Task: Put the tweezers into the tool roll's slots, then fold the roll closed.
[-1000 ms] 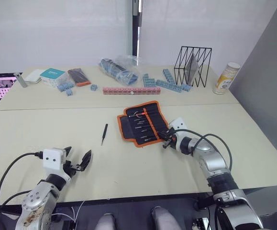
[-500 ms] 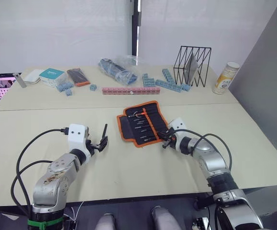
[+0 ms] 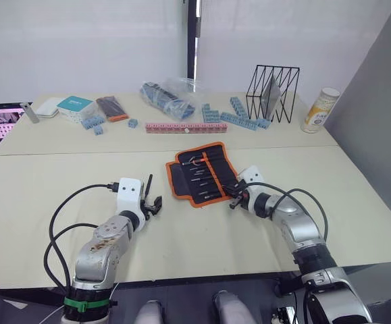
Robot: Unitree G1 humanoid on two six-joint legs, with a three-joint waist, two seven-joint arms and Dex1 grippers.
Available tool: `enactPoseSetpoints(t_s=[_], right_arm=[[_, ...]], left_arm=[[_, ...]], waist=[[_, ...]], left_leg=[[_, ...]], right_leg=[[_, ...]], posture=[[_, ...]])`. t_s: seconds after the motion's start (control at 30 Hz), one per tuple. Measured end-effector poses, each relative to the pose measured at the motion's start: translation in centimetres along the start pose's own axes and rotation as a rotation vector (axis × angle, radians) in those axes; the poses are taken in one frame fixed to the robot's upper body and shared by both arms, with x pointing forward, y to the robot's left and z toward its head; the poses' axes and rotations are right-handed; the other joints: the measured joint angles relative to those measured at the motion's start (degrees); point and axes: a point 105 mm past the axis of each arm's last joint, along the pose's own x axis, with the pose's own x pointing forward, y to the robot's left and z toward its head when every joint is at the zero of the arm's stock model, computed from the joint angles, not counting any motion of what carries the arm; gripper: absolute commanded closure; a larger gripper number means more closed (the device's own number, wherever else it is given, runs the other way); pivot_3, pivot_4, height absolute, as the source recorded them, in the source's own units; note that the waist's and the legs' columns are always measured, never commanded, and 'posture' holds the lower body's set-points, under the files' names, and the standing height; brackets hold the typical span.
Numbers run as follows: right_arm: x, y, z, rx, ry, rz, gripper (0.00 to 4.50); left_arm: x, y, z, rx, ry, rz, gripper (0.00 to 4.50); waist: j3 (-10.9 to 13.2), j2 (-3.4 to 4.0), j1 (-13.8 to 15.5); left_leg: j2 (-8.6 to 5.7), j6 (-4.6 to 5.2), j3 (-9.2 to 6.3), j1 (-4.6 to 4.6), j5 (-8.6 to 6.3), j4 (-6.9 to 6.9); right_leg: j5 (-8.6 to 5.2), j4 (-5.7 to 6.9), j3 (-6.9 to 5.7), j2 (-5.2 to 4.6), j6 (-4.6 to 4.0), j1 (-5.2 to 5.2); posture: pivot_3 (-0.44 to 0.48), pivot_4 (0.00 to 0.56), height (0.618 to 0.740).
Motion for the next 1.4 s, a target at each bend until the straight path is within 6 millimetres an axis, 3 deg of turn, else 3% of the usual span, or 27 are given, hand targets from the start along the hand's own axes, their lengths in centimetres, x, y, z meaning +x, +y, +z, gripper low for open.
enactPoseSetpoints(t_s=[0.27,0.43,0.57,0.73,0.83,0.93,1.13,1.4], right_arm=[[-0.1,-0.1,-0.1,-0.002,0.01,-0.003,4.5],[-0.1,-0.1,-0.1,-0.011,0.013,-0.004,4.5],[-0.1,0.0,0.0,-0.014,0.01,-0.003,4.5],[-0.2,-0.2,-0.1,-0.014,0.011,-0.011,4.5],[-0.3,-0.1,-0.1,-0.012,0.009,-0.017,4.5],[-0.3,0.0,-0.1,-0.014,0.004,-0.018,4.5],[-0.6,0.2,0.0,-0.018,-0.001,-0.035,4.5],[-1.3,0.4,-0.2,-0.012,-0.004,-0.072,4.5]], left_arm=[[0.7,1.0,0.2,0.006,-0.017,0.045,4.47],[1.1,1.8,0.5,0.035,-0.027,0.035,4.47],[1.0,3.8,1.2,0.058,-0.052,0.071,4.47],[0.7,4.3,5.1,0.112,-0.188,0.019,4.47],[0.5,2.7,8.7,0.174,-0.297,-0.135,4.47],[0.2,0.2,10.4,0.264,-0.326,-0.342,4.47],[0.1,-3.7,10.2,0.436,-0.242,-0.665,4.47],[1.8,-6.2,8.1,0.656,-0.005,-0.883,4.47]], waist=[[0.0,0.0,0.5],[0.0,0.0,0.58],[0.0,0.0,0.47],[0.01,-0.02,0.89],[0.02,-0.03,0.96],[0.01,-0.02,0.86],[0.02,-0.02,0.85],[0.02,-0.02,1.12]], left_leg=[[0.0,0.0,0.01,0.0,0.0,0.02],[0.0,-0.01,0.01,0.0,0.0,0.01],[0.0,0.0,0.01,-0.02,0.0,-0.03],[0.0,-0.01,0.01,-0.07,0.0,-0.02],[0.0,-0.01,0.02,-0.08,0.0,-0.03],[0.0,-0.01,0.04,-0.07,0.0,-0.08],[0.01,0.02,0.01,-0.11,0.01,-0.17],[-0.02,0.03,-0.04,-0.26,0.0,-0.16]], right_leg=[[0.0,-0.02,0.0,0.0,0.0,0.0],[0.0,-0.02,0.0,0.0,-0.01,-0.02],[0.0,-0.01,0.0,0.0,0.0,-0.07],[0.0,-0.06,0.0,0.0,0.0,-0.08],[0.0,-0.06,-0.01,0.0,0.0,-0.07],[0.0,-0.07,0.0,0.0,0.0,-0.08],[0.0,-0.05,-0.01,0.0,0.0,-0.14],[-0.01,-0.06,-0.01,0.0,0.0,-0.21]], posture=[[0.0,0.15,0.74],[0.0,0.15,0.74],[0.0,0.15,0.74],[0.0,0.15,0.74],[0.0,0.15,0.74],[0.0,0.15,0.74],[0.0,0.15,0.74],[0.0,0.15,0.74]])
